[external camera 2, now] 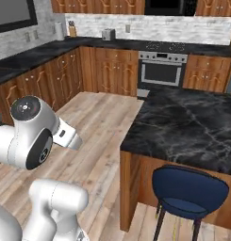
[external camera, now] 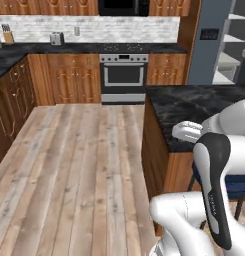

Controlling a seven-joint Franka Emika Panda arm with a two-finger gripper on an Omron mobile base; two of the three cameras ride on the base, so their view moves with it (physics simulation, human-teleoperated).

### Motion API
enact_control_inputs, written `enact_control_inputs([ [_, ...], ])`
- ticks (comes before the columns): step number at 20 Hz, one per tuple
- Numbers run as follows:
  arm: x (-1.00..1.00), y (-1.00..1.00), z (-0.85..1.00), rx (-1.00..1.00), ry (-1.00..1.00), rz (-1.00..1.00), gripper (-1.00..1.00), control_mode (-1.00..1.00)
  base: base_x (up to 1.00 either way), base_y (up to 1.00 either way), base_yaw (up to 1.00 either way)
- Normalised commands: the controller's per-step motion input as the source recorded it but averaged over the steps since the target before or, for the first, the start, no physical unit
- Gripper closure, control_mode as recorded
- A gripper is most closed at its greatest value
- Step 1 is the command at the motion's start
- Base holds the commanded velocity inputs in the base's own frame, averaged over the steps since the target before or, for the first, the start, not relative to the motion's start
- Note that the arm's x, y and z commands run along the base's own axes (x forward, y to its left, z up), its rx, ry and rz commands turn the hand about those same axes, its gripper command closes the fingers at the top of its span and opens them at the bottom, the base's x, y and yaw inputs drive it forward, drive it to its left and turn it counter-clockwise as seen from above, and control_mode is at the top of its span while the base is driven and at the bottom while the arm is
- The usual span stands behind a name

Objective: Take the cheese, chicken drumstick, and bell pepper from the fridge and place them on the plate on the dining counter to create an appetizer plate.

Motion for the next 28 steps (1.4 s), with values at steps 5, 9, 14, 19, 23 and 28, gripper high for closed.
enact_control_inputs([
  [5,0.00,0.00,0.00,0.00,0.00,0.00,-1.00,1.00,0.67,1.00,0.00],
  [9,0.00,0.00,0.00,0.00,0.00,0.00,-1.00,1.00,1.00,0.22,-0.13],
  [14,0.00,0.00,0.00,0.00,0.00,0.00,-1.00,1.00,1.00,0.00,-0.36],
  [19,0.00,0.00,0.00,0.00,0.00,0.00,-1.00,1.00,1.00,0.19,-0.45],
  [23,0.00,0.00,0.00,0.00,0.00,0.00,-1.00,1.00,1.00,0.92,-0.34],
  [28,0.00,0.00,0.00,0.00,0.00,0.00,-1.00,1.00,1.00,1.00,-0.18],
])
